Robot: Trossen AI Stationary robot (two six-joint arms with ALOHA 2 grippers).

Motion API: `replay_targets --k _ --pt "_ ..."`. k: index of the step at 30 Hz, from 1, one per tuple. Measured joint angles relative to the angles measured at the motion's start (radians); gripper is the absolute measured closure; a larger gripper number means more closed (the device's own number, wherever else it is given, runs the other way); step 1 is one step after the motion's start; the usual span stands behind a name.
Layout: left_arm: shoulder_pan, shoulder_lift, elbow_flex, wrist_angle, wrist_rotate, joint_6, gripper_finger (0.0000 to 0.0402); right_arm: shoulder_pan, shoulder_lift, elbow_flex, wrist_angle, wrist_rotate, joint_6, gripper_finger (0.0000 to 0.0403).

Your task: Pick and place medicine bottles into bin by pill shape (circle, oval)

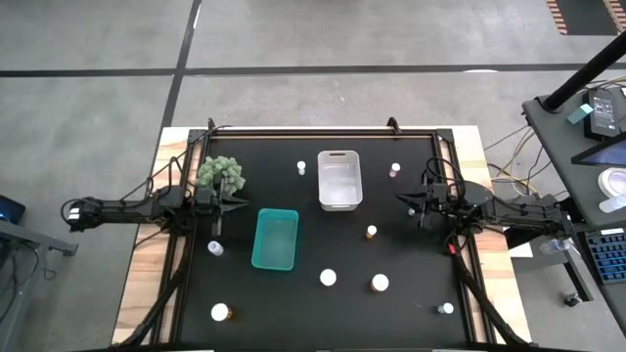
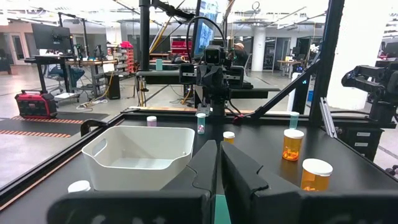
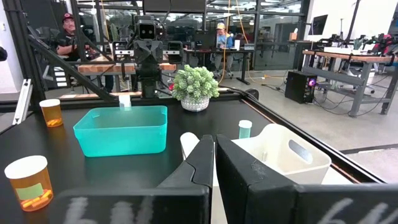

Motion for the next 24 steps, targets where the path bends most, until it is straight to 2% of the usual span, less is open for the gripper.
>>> replay_targets --k 10,12,14,17,19,24 --pt "0.0 0.0 0.0 0.0 0.0 0.0 0.0398 0.0 0.0 0.0 0.0 0.0 0.004 0.0394" --pt "0.0 0.0 0.0 0.0 0.0 0.0 0.0398 0.0 0.0 0.0 0.001 -0.003 0.118 0.0394" --pt "0.0 0.0 0.0 0.008 0.0 -0.037 0.0398 0.0 0.0 0.0 0.0 -0.016 0.362 0.0394" --pt "0.0 0.001 0.0 0.04 0.006 -0.305 0.0398 0.0 0.0 0.0 0.001 -0.016 0.608 0.0394" --pt "0.0 -0.002 0.0 0.069 -0.001 -0.436 0.0398 0.0 0.0 0.0 0.002 -0.017 0.684 0.0394" --pt "-0.001 -0.001 0.0 0.161 -0.014 -0.447 0.0398 0.0 -0.001 0.0 0.005 -0.017 0.718 0.0394"
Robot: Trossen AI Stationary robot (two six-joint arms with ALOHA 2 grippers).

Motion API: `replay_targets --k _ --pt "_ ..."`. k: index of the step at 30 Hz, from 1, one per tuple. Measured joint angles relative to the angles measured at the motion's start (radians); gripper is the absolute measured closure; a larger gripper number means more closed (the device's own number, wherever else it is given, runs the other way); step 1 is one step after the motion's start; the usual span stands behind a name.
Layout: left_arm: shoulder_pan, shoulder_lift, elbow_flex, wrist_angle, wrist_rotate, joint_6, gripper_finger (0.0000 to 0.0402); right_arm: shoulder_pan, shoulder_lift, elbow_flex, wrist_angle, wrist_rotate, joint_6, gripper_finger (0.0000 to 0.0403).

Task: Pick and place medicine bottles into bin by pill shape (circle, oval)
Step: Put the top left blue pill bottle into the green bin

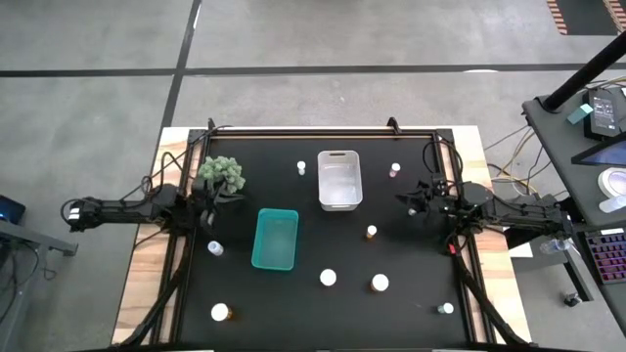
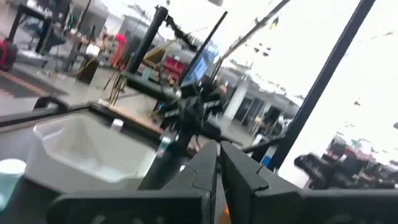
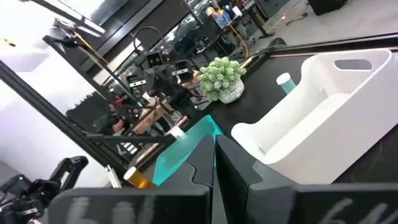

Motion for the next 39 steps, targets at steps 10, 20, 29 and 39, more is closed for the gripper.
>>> replay_targets --k 10,20,29,39 --pt "0.0 0.025 0.003 0.445 -0.004 0.003 0.0398 -0.001 0.002 0.0 0.134 0.106 -0.276 0.0394" --pt "0.0 0.181 0.178 0.463 -0.037 0.024 0.0398 0.0 0.006 0.0 0.614 0.103 -0.68 0.0394" --pt "0.0 0.422 0.436 0.29 -0.122 -0.016 0.0398 0.0 0.006 0.0 0.664 0.095 -0.842 0.0394" --pt "0.002 0.75 0.823 -0.212 -0.186 -0.057 0.0398 0.0 0.006 0.0 0.676 0.095 -0.891 0.0394"
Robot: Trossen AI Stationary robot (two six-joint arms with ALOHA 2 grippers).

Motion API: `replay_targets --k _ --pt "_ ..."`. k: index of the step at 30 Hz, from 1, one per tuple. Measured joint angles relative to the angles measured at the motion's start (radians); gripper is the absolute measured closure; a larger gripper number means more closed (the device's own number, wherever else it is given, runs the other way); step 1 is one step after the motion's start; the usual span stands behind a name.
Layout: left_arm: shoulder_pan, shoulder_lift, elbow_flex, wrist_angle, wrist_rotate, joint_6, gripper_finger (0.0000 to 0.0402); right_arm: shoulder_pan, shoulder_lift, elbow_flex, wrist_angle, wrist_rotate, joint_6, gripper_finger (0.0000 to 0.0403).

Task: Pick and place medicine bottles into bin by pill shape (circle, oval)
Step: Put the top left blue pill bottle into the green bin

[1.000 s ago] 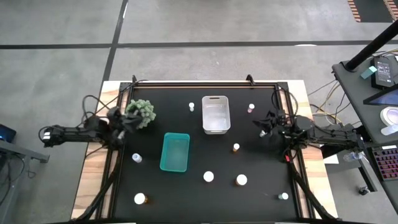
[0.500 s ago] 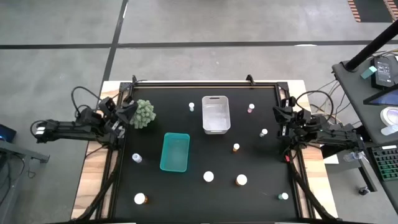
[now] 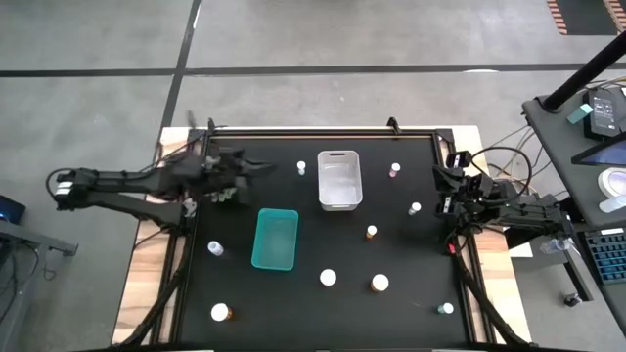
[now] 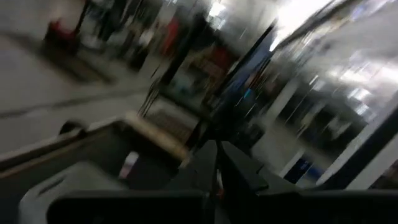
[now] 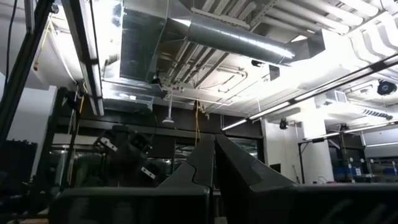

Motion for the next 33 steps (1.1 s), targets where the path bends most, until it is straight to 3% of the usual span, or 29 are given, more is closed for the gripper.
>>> replay_targets --k 8,16,20,33 --pt "0.078 0.26 0.317 -0.42 0.001 -0.024 0.0398 0.0 0.0 0.0 -0.005 0.0 -0.007 0.0394" --pt "0.234 0.481 0.563 -0.744 0.204 0.014 0.0398 0.0 0.0 0.0 -0.026 0.013 -0.024 0.0394" --pt "0.311 0.57 0.611 -0.796 0.321 0.09 0.0398 0.0 0.0 0.0 -0.031 0.058 -0.032 0.0394" --pt "0.433 0.76 0.609 -0.813 0.332 0.33 0.0398 0.0 0.001 0.0 -0.04 0.063 -0.038 0.0394"
